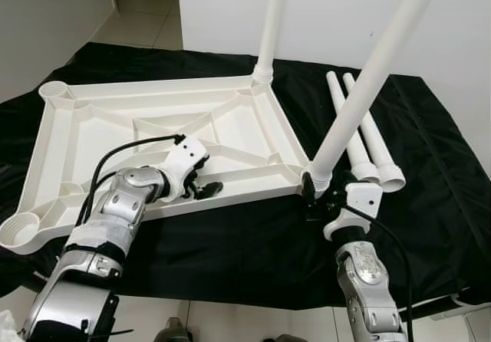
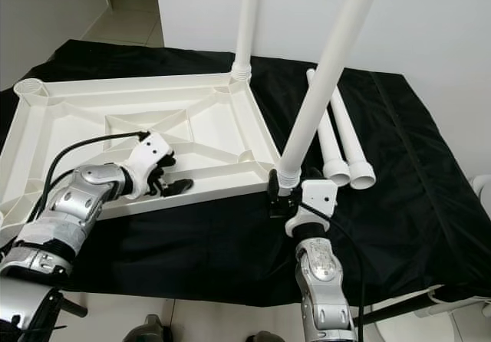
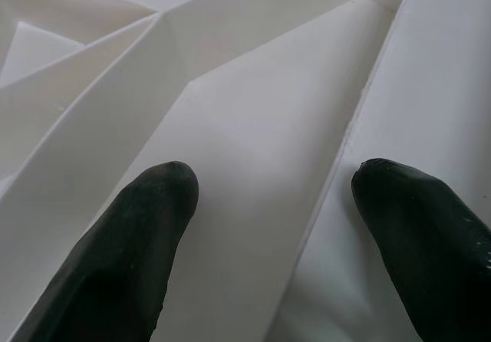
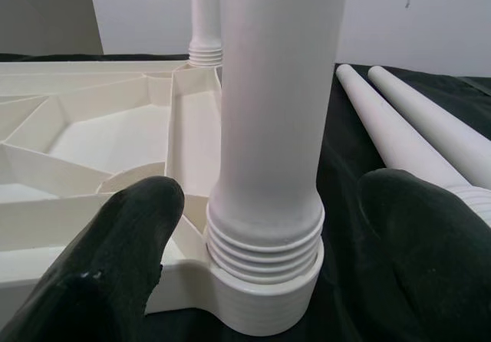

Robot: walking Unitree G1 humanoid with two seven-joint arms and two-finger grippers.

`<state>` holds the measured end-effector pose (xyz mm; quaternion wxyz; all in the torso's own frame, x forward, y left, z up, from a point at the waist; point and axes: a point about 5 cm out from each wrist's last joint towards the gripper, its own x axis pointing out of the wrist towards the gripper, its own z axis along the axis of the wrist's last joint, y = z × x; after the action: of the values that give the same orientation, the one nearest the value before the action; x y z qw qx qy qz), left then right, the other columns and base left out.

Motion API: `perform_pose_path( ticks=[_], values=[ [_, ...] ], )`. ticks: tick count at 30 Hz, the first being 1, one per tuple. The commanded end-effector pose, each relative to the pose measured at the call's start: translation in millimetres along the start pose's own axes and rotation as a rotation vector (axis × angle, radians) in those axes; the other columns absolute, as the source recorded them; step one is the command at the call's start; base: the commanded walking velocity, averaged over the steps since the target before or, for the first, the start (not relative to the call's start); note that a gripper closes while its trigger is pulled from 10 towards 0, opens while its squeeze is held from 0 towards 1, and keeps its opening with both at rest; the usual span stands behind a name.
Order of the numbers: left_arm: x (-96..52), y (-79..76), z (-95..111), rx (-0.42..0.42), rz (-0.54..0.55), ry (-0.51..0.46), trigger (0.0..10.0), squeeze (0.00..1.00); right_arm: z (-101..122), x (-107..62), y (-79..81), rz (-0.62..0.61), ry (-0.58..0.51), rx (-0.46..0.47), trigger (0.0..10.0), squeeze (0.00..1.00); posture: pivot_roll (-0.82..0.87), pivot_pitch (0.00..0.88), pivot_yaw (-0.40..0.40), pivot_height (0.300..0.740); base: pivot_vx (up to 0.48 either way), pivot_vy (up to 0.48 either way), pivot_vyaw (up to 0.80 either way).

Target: Building children table

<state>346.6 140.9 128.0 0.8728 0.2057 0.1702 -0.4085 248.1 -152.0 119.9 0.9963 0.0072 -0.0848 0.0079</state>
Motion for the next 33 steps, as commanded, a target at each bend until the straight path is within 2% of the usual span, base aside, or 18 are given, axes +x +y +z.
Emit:
perform_pose_path(
  ticks=[1,6,7,8,10,12,13,14,15,27,33],
  values=[
    [-1.6,12.6,-7,-0.003,0.213,0.04,10.0,0.0,-2,-1.6,-2.1,-0.008,0.003,-0.011,10.0,0.0,0.06,0.036,-0.048,0.74,0.0,0.0,0.0],
    [-2.6,16.9,-7,-0.021,0.23,0.04,10.0,0.0,-2,-2.1,-2.5,-0.01,0.003,-0.012,10.0,0.0,0.06,0.037,-0.049,0.74,0.0,0.0,0.0],
    [-2.7,17.0,-7,-0.022,0.231,0.04,8.1,0.0,-2,-2.4,-2.4,-0.01,0.003,-0.012,10.0,0.0,0.06,0.037,-0.048,0.74,0.0,0.0,0.0],
    [-2.8,16.9,-7,-0.023,0.231,0.04,5.1,0.0,-2,-2.5,-2.3,-0.01,0.003,-0.012,10.0,0.0,0.06,0.037,-0.048,0.74,0.0,0.0,0.0],
    [-2.8,17.0,-7,-0.024,0.233,0.039,5.1,0.0,-1,-2.6,-2.6,-0.011,0.003,-0.013,10.0,0.0,0.06,0.037,-0.048,0.74,0.0,0.0,0.0],
    [-2.9,18.1,-7,-0.037,0.247,0.033,3.6,0.0,-2,-2.7,-3.4,-0.015,0.003,-0.014,10.0,0.0,0.05,0.037,-0.047,0.74,0.0,0.0,0.0],
    [-2.9,18.1,-7,-0.037,0.247,0.033,3.6,0.0,-2,-2.7,-3.4,-0.015,0.003,-0.014,10.0,0.0,0.05,0.037,-0.047,0.74,0.0,0.0,0.0],
    [-2.8,18.4,-7,-0.04,0.252,0.03,1.4,0.0,-2,-2.8,-3.7,-0.016,0.003,-0.015,10.0,0.0,0.05,0.038,-0.046,0.74,0.0,0.0,0.0],
    [-2.8,19.0,-6,-0.044,0.26,0.028,0.1,0.0,-2,-3.0,-3.9,-0.018,0.003,-0.015,10.0,0.0,0.05,0.037,-0.047,0.74,0.0,0.0,0.0],
    [-4.0,24.4,-1,-0.06,0.327,0.003,0.0,0.0,-1,-2.1,-3.2,-0.018,0.001,-0.019,10.0,0.0,0.05,0.039,-0.051,0.74,0.0,0.0,0.0],
    [-1.9,16.7,4,-0.058,0.298,-0.029,0.0,0.0,0,-0.2,-2.5,-0.014,-0.004,-0.019,10.0,0.0,0.05,0.039,-0.058,0.74,0.0,0.0,0.0]
  ],
)
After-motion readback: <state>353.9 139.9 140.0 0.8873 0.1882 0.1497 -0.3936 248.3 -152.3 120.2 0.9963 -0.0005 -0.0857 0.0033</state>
